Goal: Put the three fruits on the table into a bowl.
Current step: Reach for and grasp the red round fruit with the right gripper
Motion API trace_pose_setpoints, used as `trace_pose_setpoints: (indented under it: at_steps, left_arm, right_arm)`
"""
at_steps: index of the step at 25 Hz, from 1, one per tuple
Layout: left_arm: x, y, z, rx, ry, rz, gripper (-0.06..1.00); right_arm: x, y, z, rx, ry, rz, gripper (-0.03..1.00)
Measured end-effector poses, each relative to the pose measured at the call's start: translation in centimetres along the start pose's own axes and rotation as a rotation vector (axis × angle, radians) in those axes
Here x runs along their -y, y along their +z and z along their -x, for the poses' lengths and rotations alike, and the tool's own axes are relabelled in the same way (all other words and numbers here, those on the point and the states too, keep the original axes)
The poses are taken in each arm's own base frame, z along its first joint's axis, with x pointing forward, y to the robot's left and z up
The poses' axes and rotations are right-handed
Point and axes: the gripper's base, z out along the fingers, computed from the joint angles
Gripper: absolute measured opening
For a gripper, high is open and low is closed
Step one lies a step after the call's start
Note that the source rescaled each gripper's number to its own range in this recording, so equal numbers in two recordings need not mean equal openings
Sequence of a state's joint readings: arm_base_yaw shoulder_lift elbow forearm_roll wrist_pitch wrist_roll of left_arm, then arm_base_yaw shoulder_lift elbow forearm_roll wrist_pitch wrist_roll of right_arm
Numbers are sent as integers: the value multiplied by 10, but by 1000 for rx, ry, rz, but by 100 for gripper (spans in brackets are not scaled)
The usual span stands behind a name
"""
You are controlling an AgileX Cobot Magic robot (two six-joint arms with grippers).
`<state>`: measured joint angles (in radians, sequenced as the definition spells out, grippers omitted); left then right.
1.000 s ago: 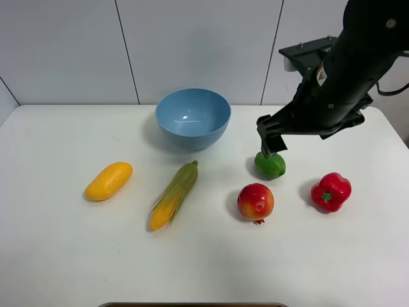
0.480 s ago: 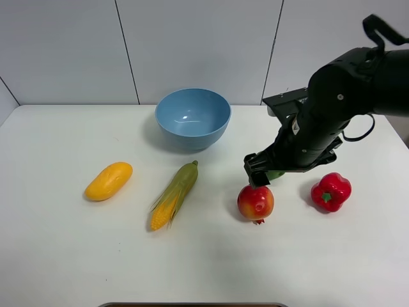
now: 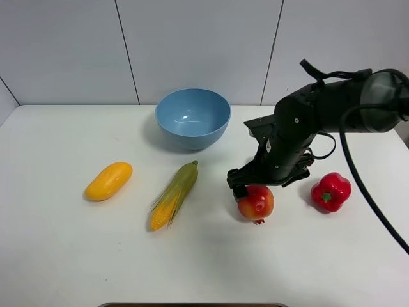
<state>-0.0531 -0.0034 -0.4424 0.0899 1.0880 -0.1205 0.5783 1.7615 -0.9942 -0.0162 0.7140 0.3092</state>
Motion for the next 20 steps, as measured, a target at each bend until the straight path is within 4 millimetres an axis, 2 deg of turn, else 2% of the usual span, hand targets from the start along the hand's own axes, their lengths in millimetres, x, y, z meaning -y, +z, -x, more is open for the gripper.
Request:
trace_pose_setpoints:
  at_steps: [20]
  left_arm:
    - [0, 0, 0, 0, 0, 0, 100]
  right_arm:
    - [-1, 47, 1, -66, 3, -16, 100]
